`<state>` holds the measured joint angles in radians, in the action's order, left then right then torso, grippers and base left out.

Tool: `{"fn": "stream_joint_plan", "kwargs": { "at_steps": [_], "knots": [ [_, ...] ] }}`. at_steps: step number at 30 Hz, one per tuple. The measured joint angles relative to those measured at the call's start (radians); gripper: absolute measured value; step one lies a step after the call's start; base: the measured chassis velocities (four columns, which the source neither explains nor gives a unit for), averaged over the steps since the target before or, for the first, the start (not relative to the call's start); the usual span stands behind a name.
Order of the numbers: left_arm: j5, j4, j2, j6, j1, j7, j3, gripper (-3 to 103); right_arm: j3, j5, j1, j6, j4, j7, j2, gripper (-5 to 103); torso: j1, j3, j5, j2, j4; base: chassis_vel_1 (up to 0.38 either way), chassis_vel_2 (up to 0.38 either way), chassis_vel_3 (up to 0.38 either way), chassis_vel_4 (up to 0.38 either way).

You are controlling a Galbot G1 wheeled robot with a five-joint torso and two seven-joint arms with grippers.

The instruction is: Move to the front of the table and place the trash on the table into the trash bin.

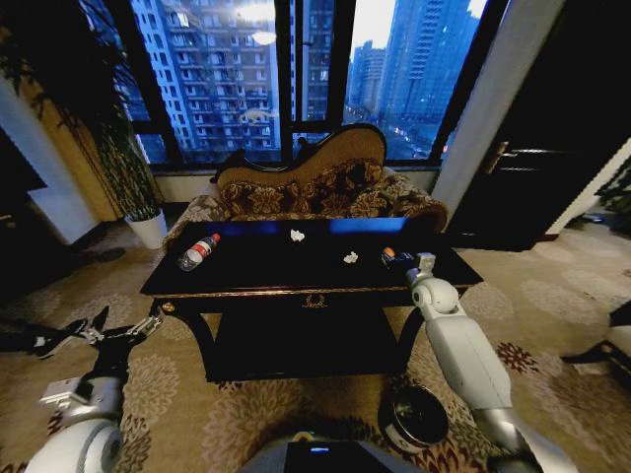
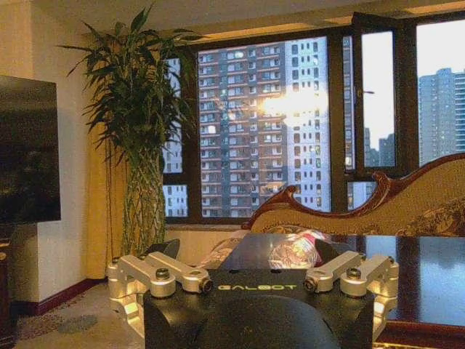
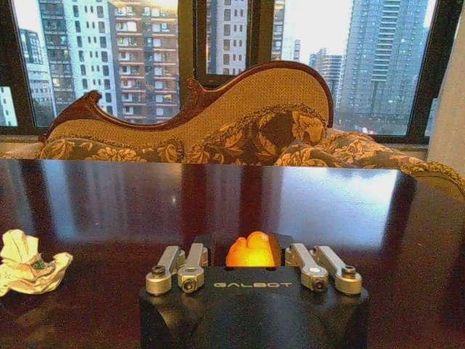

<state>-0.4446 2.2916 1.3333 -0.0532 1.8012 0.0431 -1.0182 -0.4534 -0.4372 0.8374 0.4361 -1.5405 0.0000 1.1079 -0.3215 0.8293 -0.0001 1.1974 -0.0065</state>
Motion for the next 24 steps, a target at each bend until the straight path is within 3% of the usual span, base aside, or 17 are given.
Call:
{"fn": "stream_joint_plan", "kwargs": {
  "at_steps": [8,13,15,18,20,21,24],
  "knots": [
    [-0.003,0.0,-0.003,0.001,-0.002,-0.003,-0.001,100,-0.006,0.016,0.017,-0.006,-0.001,0.0,0.007,44,0.0,0.0,0.0,0.0,0.0,0.0,0.0,0.0,0.0],
    [-0.003,0.002,-0.004,0.001,-0.003,-0.005,0.003,100,-0.011,0.023,0.023,-0.006,-0.008,0.0,0.004,65,0.0,0.0,0.0,0.0,0.0,0.0,0.0,0.0,0.0],
    [-0.002,0.002,-0.004,0.001,-0.004,-0.006,0.003,100,-0.011,0.024,0.024,-0.006,-0.01,0.0,0.004,65,0.0,0.0,0.0,0.0,0.0,0.0,0.0,0.0,0.0],
    [-0.002,0.005,-0.004,0.001,-0.004,-0.009,0.005,100,-0.011,0.028,0.028,-0.004,-0.013,0.0,0.003,81,0.0,0.0,0.0,0.0,0.0,0.0,0.0,0.0,0.0],
    [-0.002,0.005,-0.004,0.002,-0.003,-0.01,0.005,100,-0.01,0.035,0.029,-0.005,-0.013,0.0,0.004,81,0.0,0.0,-0.0001,0.0,0.0,0.0,0.0,0.0,0.0],
    [-0.002,0.005,-0.004,0.004,-0.003,-0.01,0.005,100,-0.009,0.041,0.03,-0.005,-0.013,0.0,0.004,89,0.0,0.0,0.0,0.0,0.0,0.0,0.0,0.0,0.0],
    [-0.003,0.005,-0.006,0.009,-0.003,-0.01,0.004,100,-0.007,0.053,0.032,-0.008,-0.014,0.0,0.006,79,0.0,0.0,0.0,0.0,0.0,0.0,0.0,0.0,0.0]
  ]
}}
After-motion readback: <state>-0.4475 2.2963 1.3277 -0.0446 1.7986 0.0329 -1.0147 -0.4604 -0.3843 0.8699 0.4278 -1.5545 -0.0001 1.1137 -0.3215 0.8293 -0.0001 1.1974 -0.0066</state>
